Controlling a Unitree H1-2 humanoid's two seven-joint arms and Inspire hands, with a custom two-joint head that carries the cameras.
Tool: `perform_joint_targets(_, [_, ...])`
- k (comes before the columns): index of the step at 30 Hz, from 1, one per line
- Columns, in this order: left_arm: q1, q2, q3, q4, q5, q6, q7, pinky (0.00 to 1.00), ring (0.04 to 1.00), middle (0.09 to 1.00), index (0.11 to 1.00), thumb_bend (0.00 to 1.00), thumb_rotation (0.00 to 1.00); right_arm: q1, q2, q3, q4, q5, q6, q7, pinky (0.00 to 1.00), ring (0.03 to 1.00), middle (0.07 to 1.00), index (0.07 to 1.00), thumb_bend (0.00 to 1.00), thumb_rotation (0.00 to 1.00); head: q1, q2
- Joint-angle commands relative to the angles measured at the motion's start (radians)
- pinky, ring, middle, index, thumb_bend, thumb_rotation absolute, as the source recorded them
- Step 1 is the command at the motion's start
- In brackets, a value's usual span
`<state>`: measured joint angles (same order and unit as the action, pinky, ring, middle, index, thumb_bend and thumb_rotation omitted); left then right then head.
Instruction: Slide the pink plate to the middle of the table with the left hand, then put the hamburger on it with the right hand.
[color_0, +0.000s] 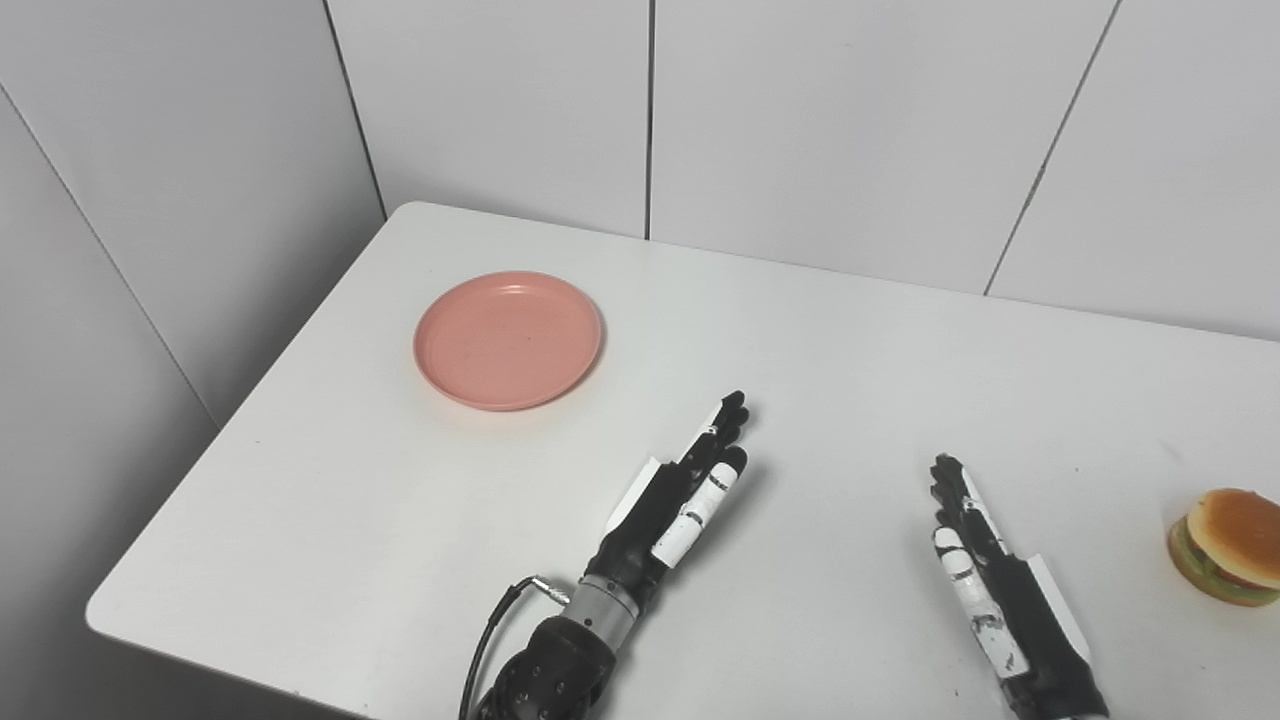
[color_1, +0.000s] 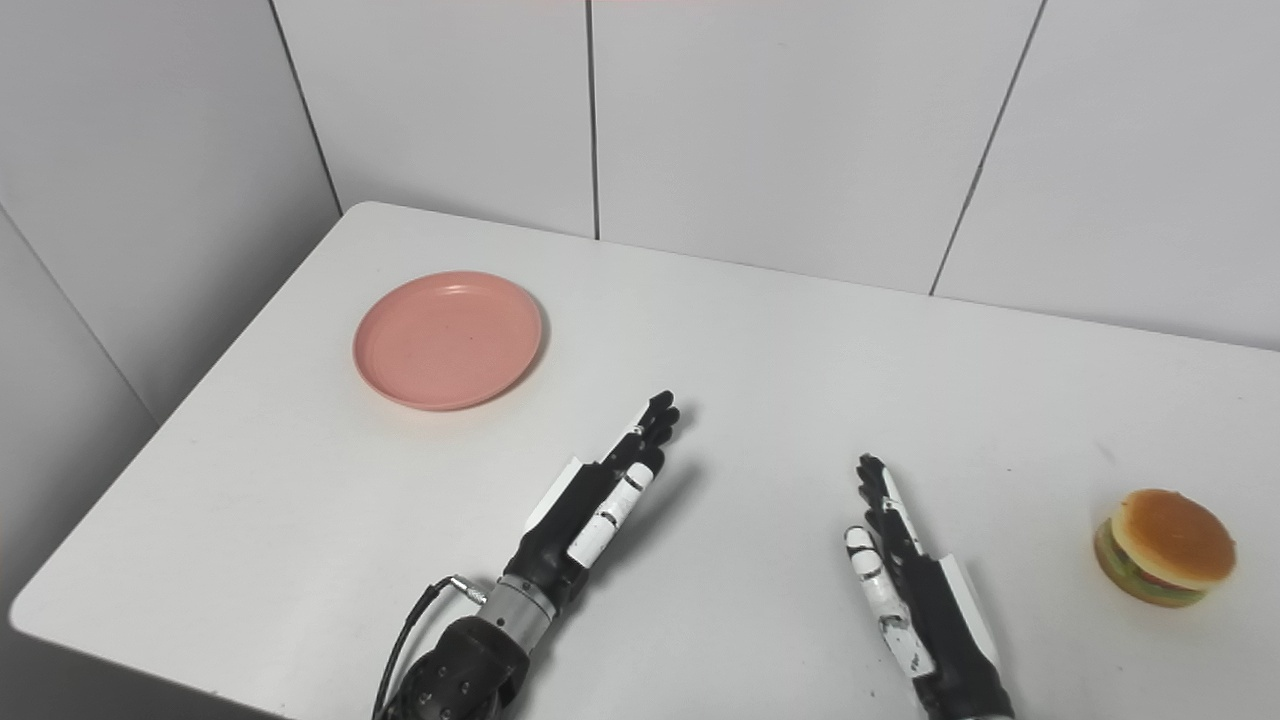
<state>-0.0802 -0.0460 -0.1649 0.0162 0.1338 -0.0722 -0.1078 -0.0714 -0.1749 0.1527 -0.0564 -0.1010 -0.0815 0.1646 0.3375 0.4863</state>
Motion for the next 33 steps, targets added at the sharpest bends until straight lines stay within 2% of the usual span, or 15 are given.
perform_joint_targets(1, [0.067,-0.007,-0.013,0.064,-0.014,0.021,-0.001,1.00,1.000,1.000,1.000,0.44,1.00,0.014,-0.007,-0.005,-0.011,0.002,-0.003,0.006,1.00,1.000,1.000,1.000,0.03,1.00,0.000,0.004])
perform_joint_targets(7, [0.063,0.008,-0.006,0.041,-0.029,0.036,-0.017,0.99,1.000,1.000,1.000,0.43,1.00,0.011,0.002,0.003,-0.022,-0.018,0.008,0.001,1.00,1.000,1.000,1.000,0.04,1.00,-0.003,0.012])
perform_joint_targets(13, [0.038,0.031,0.002,-0.012,-0.070,0.092,-0.047,0.99,1.000,1.000,1.000,0.39,1.00,0.008,0.015,0.004,-0.033,-0.040,0.030,-0.006,1.00,1.000,1.000,1.000,0.07,1.00,-0.003,0.013])
perform_joint_targets(18, [0.007,0.051,0.011,-0.050,-0.086,0.104,-0.051,0.99,0.998,1.000,1.000,0.42,1.00,0.007,0.024,0.003,-0.034,-0.053,0.037,-0.010,1.00,1.000,1.000,1.000,0.09,1.00,-0.002,0.011])
perform_joint_targets(22, [-0.029,0.061,0.032,-0.087,-0.131,0.113,-0.068,1.00,1.000,1.000,1.000,0.45,1.00,0.004,0.028,0.002,-0.025,-0.056,0.029,-0.012,1.00,1.000,1.000,1.000,0.07,1.00,-0.002,0.011])
perform_joint_targets(28, [-0.085,0.085,0.063,-0.162,-0.175,0.190,-0.079,1.00,1.000,1.000,1.000,0.48,1.00,0.002,0.031,0.002,-0.026,-0.064,0.031,-0.015,1.00,1.000,0.995,0.998,0.09,1.00,-0.001,0.013])
perform_joint_targets(33, [-0.125,0.108,0.090,-0.214,-0.175,0.223,-0.074,0.98,0.985,1.000,1.000,0.49,1.00,0.000,0.032,0.002,-0.019,-0.057,0.022,-0.010,1.00,1.000,0.999,1.000,0.08,1.00,0.004,0.019])
